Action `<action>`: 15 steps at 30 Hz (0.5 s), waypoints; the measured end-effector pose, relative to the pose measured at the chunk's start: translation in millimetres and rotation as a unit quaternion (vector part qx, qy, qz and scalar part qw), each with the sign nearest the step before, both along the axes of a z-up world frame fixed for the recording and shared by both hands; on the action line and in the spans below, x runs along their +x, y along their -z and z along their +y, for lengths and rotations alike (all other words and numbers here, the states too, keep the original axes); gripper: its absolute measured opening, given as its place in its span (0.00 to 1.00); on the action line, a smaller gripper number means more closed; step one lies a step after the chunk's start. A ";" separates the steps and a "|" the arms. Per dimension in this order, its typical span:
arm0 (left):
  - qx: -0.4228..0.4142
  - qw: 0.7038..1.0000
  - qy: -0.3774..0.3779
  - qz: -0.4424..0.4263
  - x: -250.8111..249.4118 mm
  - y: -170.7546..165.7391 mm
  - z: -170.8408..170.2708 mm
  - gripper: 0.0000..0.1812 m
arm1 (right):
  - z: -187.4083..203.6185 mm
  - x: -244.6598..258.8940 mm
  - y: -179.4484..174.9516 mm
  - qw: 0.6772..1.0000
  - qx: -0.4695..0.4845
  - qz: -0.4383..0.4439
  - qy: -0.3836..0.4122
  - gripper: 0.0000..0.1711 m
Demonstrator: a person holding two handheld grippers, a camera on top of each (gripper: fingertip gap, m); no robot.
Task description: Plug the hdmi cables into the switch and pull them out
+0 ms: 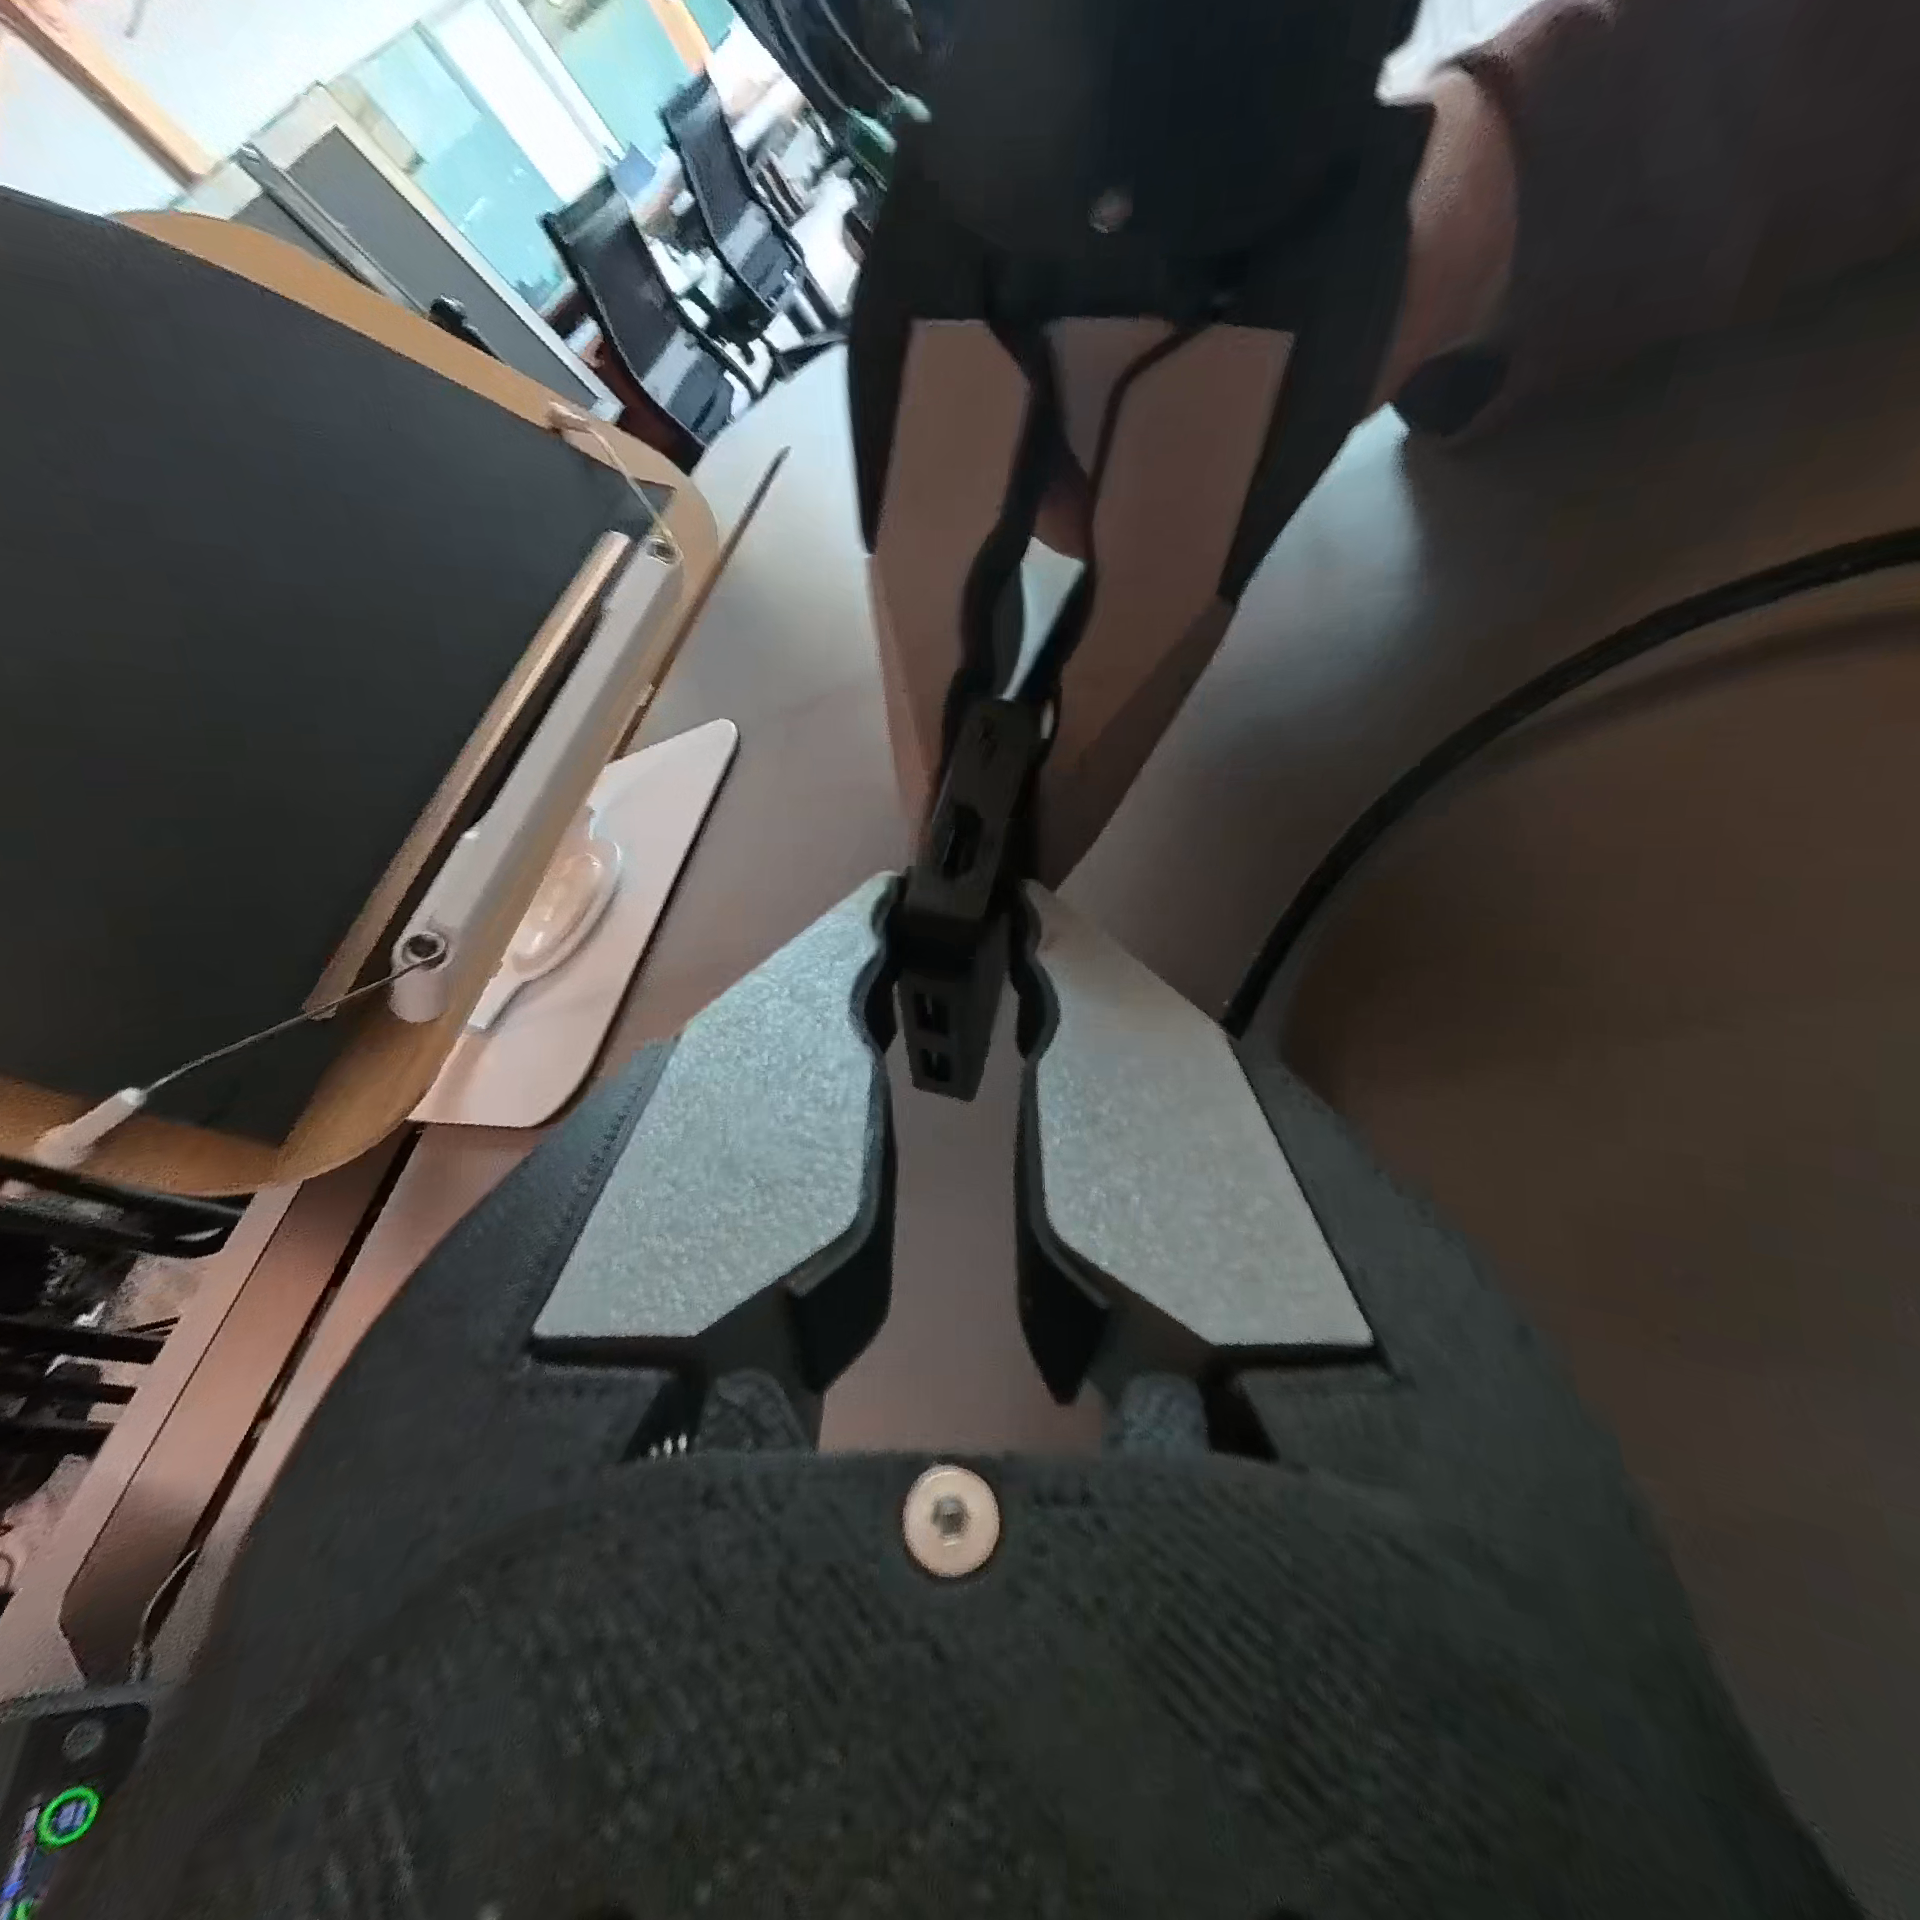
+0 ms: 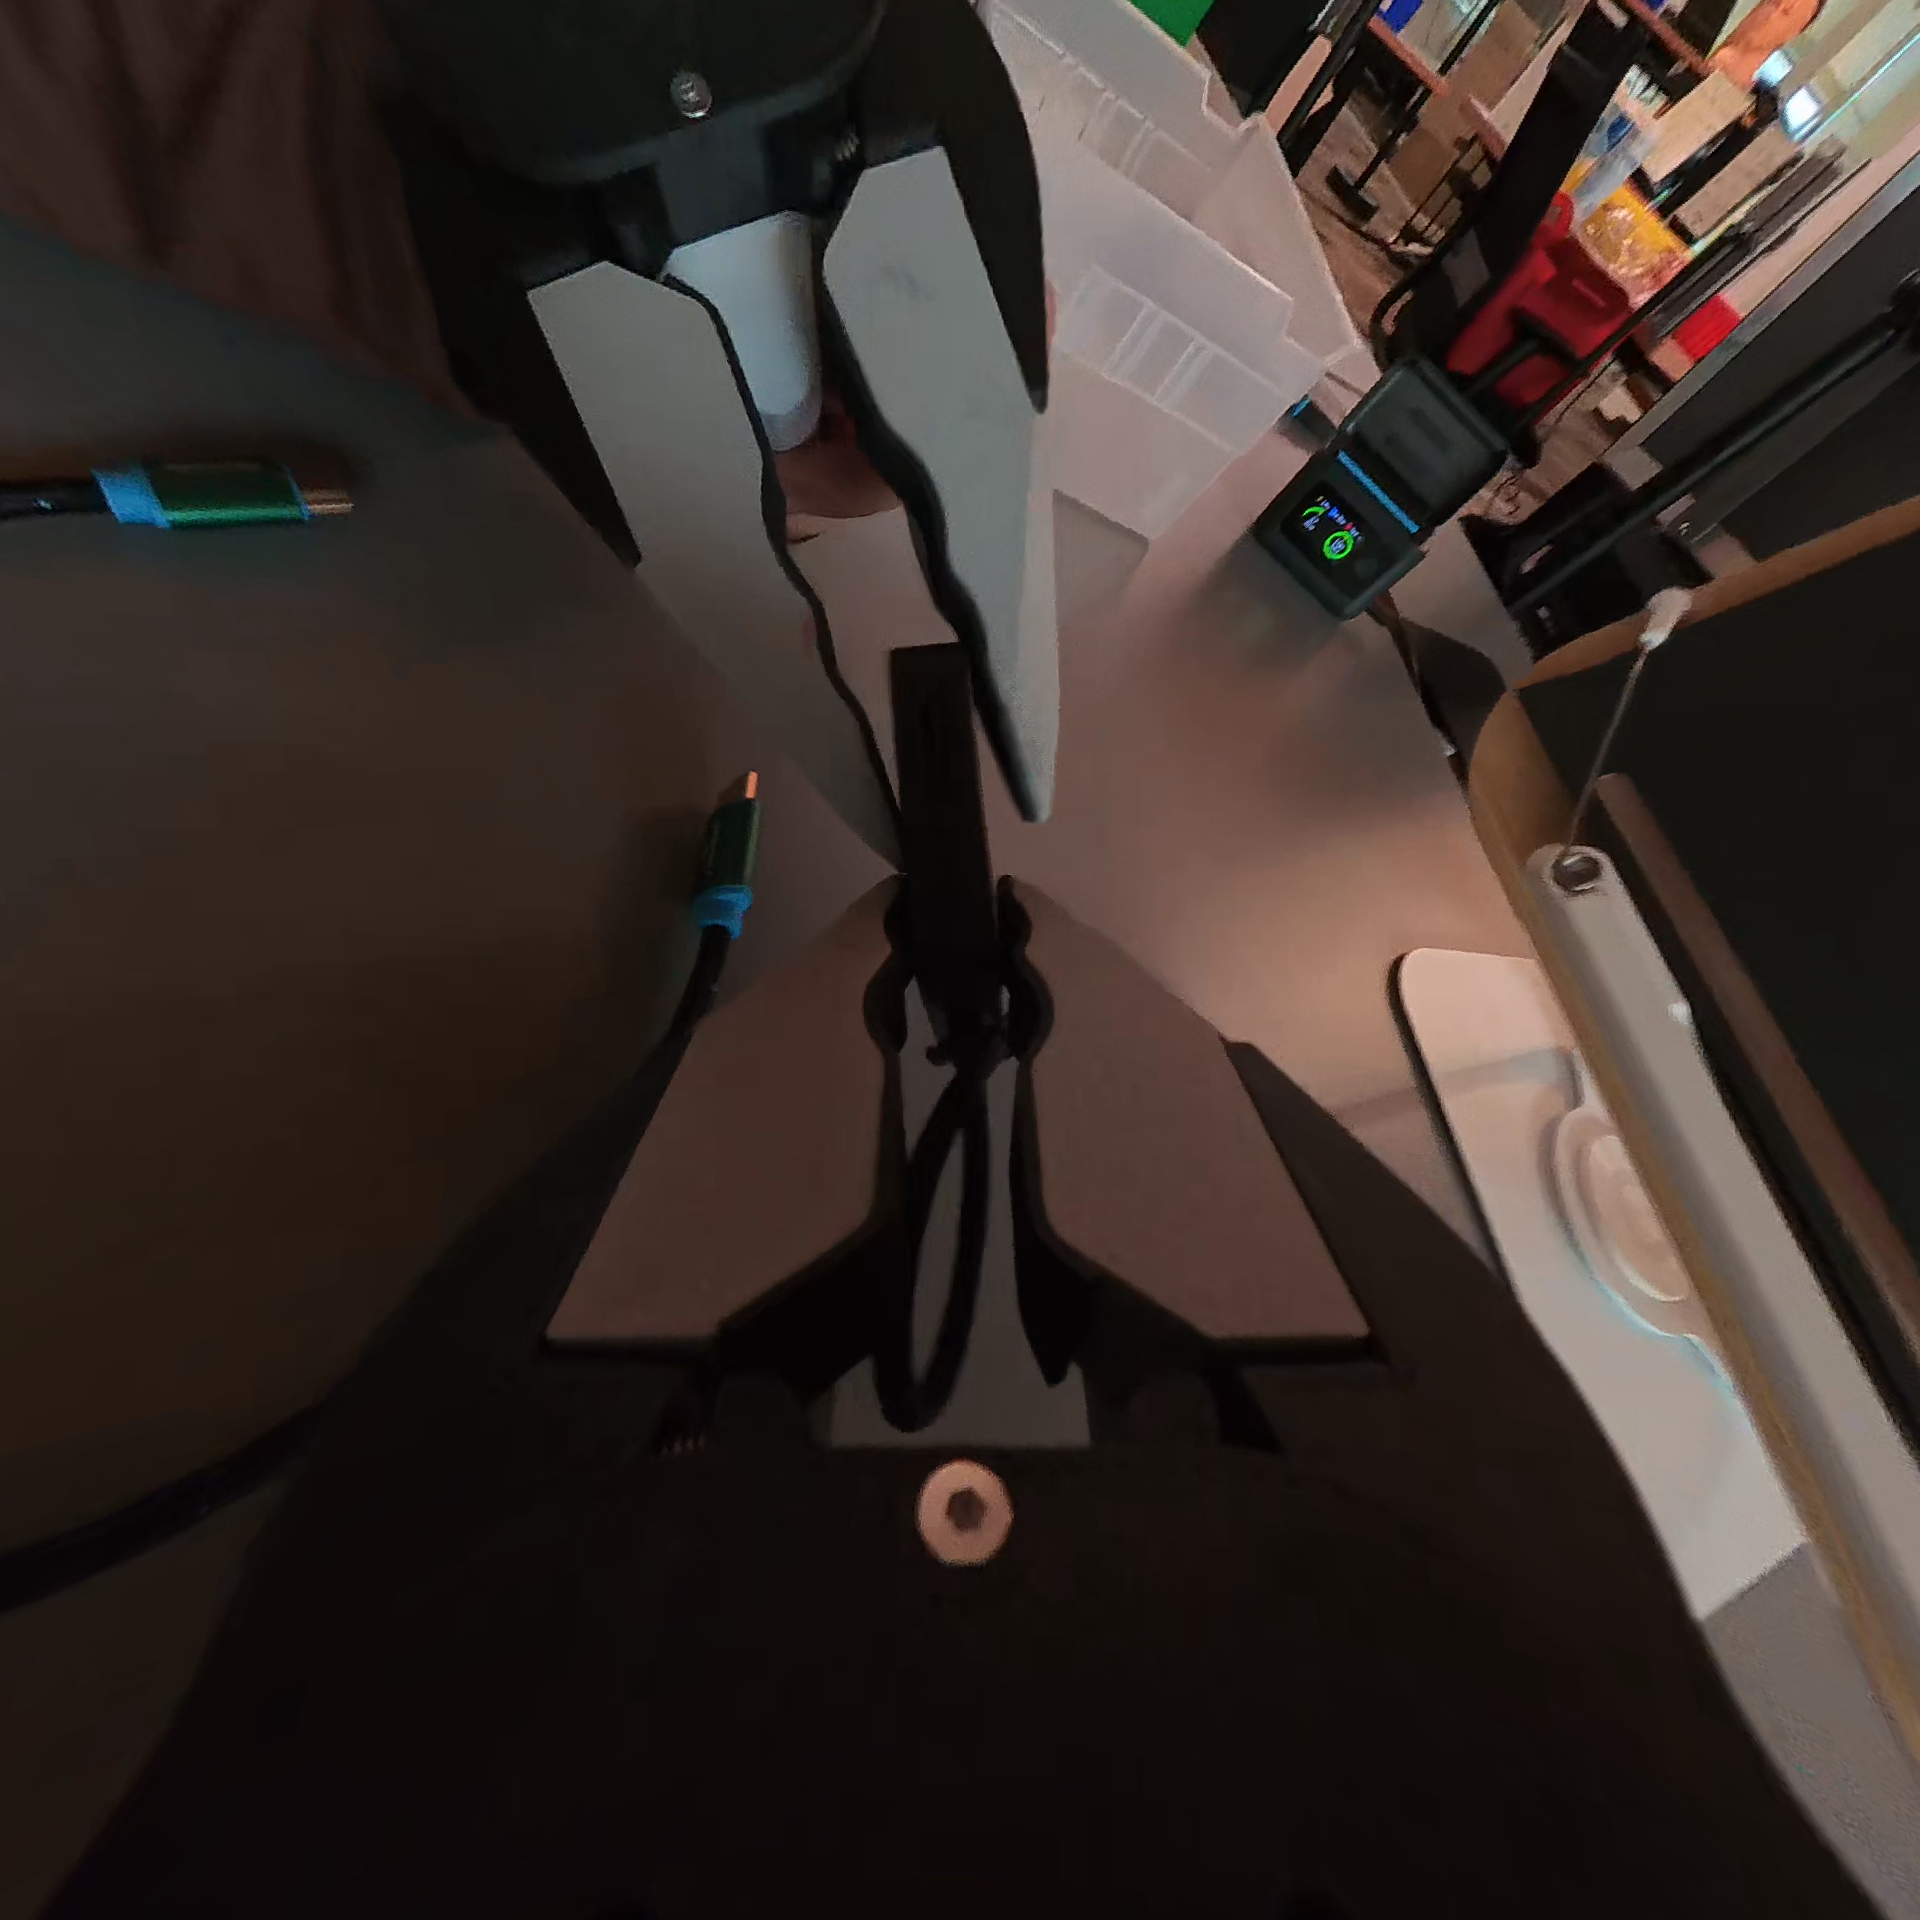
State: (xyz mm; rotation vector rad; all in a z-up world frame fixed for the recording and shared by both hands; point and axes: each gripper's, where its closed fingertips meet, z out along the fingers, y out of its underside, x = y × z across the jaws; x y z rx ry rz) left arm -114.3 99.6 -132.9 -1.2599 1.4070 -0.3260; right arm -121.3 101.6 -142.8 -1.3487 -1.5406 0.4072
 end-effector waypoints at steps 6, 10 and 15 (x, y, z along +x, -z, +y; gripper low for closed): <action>0.089 0.992 -0.056 0.068 -10.2 6.4 18.8 0.07 | 21.9 5.9 0.7 0.994 -0.076 0.026 0.070 0.18; 0.140 0.975 -0.152 0.086 -34.7 0.4 51.5 0.07 | 30.7 12.7 -8.0 0.983 -0.137 0.069 0.096 0.31; 0.135 0.970 -0.197 0.054 -42.8 -4.6 66.3 0.07 | 28.7 6.8 -15.7 0.978 -0.151 0.083 0.114 0.47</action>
